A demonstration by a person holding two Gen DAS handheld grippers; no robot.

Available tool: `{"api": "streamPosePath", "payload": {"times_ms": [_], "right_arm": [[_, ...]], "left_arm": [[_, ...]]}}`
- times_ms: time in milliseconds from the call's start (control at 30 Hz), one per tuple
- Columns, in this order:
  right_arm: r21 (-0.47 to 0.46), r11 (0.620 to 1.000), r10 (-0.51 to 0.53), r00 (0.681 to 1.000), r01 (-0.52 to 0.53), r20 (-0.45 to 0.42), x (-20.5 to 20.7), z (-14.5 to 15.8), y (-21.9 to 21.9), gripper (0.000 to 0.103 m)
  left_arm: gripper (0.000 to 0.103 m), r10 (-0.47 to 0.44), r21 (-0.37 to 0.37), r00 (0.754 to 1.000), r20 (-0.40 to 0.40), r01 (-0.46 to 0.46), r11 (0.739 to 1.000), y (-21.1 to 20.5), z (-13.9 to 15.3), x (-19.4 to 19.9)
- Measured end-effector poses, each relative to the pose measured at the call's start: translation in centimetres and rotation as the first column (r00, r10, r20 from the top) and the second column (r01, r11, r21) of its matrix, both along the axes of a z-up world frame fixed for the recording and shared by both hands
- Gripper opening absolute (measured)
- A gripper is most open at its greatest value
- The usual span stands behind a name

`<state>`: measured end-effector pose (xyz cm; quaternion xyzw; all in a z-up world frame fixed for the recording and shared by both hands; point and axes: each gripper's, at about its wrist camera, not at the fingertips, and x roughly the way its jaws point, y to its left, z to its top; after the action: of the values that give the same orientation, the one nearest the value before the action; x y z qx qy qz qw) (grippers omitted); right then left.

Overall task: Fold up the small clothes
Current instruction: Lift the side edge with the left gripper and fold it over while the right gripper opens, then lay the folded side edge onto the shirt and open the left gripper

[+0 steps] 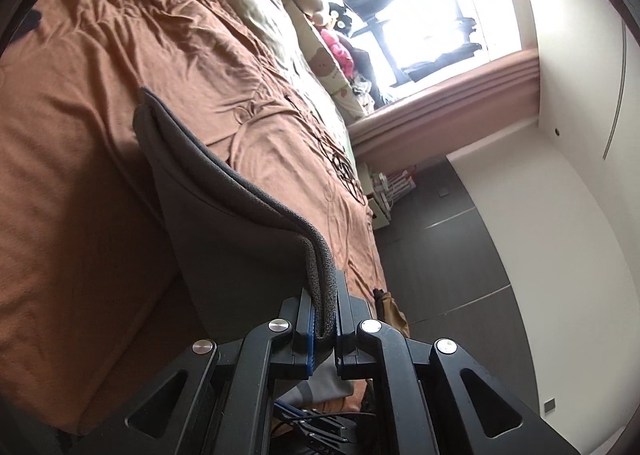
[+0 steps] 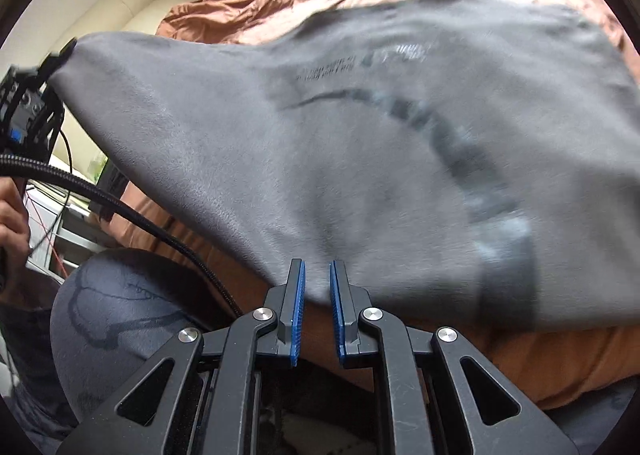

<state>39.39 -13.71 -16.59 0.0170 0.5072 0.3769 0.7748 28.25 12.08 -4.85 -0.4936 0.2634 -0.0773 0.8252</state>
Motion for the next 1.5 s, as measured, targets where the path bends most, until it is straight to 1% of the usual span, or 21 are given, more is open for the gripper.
{"api": "streamPosePath", "payload": {"times_ms": [67, 133, 233, 267, 333, 367, 400, 467, 567, 667, 833, 967, 1100, 1200, 1233, 1300, 1367, 1400, 1433, 1467, 1500], "right_arm": [[0.005, 0.999, -0.036, 0.999, 0.036, 0.031, 0.1, 0.9, -1.2, 0.01], [0.032, 0.997, -0.07, 0.996, 0.068, 0.062, 0.0, 2.1, -2.8, 0.01], [0.069, 0.992, -0.108, 0.99, 0.103, 0.086, -0.1, 3.4, -5.3, 0.01], [0.073, 0.991, -0.118, 0.988, 0.111, 0.099, -0.1, 3.8, -6.0, 0.013], [0.076, 0.989, -0.136, 0.983, 0.127, 0.125, -0.5, 4.3, -7.4, 0.032], [0.086, 0.987, -0.146, 0.98, 0.135, 0.132, -0.6, 4.6, -8.1, 0.055], [0.097, 0.986, -0.15, 0.979, 0.137, 0.139, -0.8, 4.7, -8.6, 0.07], [0.114, 0.981, -0.173, 0.973, 0.157, 0.153, -1.2, 4.9, -9.8, 0.071], [0.135, 0.975, -0.198, 0.968, 0.178, 0.153, -1.9, 5.0, -11.3, 0.071], [0.155, 0.967, -0.224, 0.964, 0.202, 0.14, -2.0, 4.7, -12.7, 0.071], [0.169, 0.959, -0.248, 0.961, 0.226, 0.121, -2.0, 4.6, -15.0, 0.071], [0.18, 0.955, -0.259, 0.96, 0.237, 0.108, -2.0, 4.9, -16.0, 0.071], [0.18, 0.951, -0.273, 0.957, 0.253, 0.099, -1.9, 5.1, -17.2, 0.071], [0.166, 0.952, -0.275, 0.957, 0.258, 0.088, -1.8, 4.9, -17.7, 0.071], [0.166, 0.953, -0.27, 0.96, 0.254, 0.079, -1.7, 4.8, -17.8, 0.071], [0.158, 0.954, -0.268, 0.961, 0.255, 0.068, -1.6, 4.7, -18.1, 0.071], [0.148, 0.955, -0.266, 0.963, 0.256, 0.048, -1.3, 4.6, -18.4, 0.071], [0.144, 0.957, -0.262, 0.964, 0.254, 0.042, -1.3, 4.5, -18.5, 0.071], [0.138, 0.958, -0.258, 0.965, 0.251, 0.04, -1.1, 4.4, -18.5, 0.071], [0.128, 0.96, -0.254, 0.966, 0.248, 0.037, -1.0, 4.3, -18.4, 0.071], [0.116, 0.963, -0.248, 0.968, 0.243, 0.035, -0.7, 4.3, -18.2, 0.071]], "left_arm": [[0.007, -0.02, 0.017, 1.0, -0.003, 0.02, 1.0, -0.9, 0.7, 1.1], [0.007, -0.045, 0.036, 0.999, -0.006, 0.045, 0.998, -2.1, 1.5, 2.2], [0.007, -0.079, 0.058, 0.997, -0.011, 0.08, 0.995, -3.8, 2.2, 3.6], [0.007, -0.094, 0.066, 0.996, -0.013, 0.094, 0.993, -4.5, 2.4, 4.2], [0.007, -0.119, 0.078, 0.993, -0.02, 0.121, 0.99, -5.8, 2.7, 5.1], [0.007, -0.133, 0.084, 0.991, -0.025, 0.134, 0.987, -6.4, 2.8, 5.7], [0.007, -0.147, 0.09, 0.989, -0.028, 0.149, 0.985, -7.1, 2.9, 6.2], [0.007, -0.174, 0.101, 0.984, -0.037, 0.177, 0.979, -8.4, 3.1, 7.2], [0.007, -0.206, 0.116, 0.977, -0.049, 0.211, 0.971, -10.2, 3.3, 8.3], [0.007, -0.248, 0.139, 0.966, -0.072, 0.256, 0.957, -12.3, 3.3, 9.4], [0.007, -0.331, 0.175, 0.937, -0.116, 0.347, 0.921, -16.3, 3.0, 11.2], [0.007, -0.392, 0.192, 0.906, -0.16, 0.419, 0.888, -19.5, 2.1, 12.4], [0.007, -0.43, 0.203, 0.881, -0.199, 0.466, 0.861, -22.0, 1.1, 13.3], [0.007, -0.464, 0.225, 0.858, -0.219, 0.507, 0.832, -23.9, 0.6, 13.6], [0.009, -0.476, 0.223, 0.85, -0.224, 0.52, 0.824, -24.4, 0.4, 13.7], [0.02, -0.512, 0.214, 0.824, -0.241, 0.56, 0.8, -25.3, -0.1, 14.0], [0.045, -0.549, 0.201, 0.797, -0.251, 0.598, 0.776, -25.9, -0.4, 14.2], [0.051, -0.561, 0.199, 0.791, -0.245, 0.608, 0.769, -25.8, -0.4, 14.1], [0.06, -0.562, 0.208, 0.792, -0.239, 0.607, 0.767, -25.5, -0.2, 13.8], [0.063, -0.555, 0.219, 0.798, -0.233, 0.6, 0.77, -25.1, 0.0, 13.5], [0.063, -0.544, 0.231, 0.807, -0.229, 0.588, 0.775, -24.5, 0.2, 13.2]]}}
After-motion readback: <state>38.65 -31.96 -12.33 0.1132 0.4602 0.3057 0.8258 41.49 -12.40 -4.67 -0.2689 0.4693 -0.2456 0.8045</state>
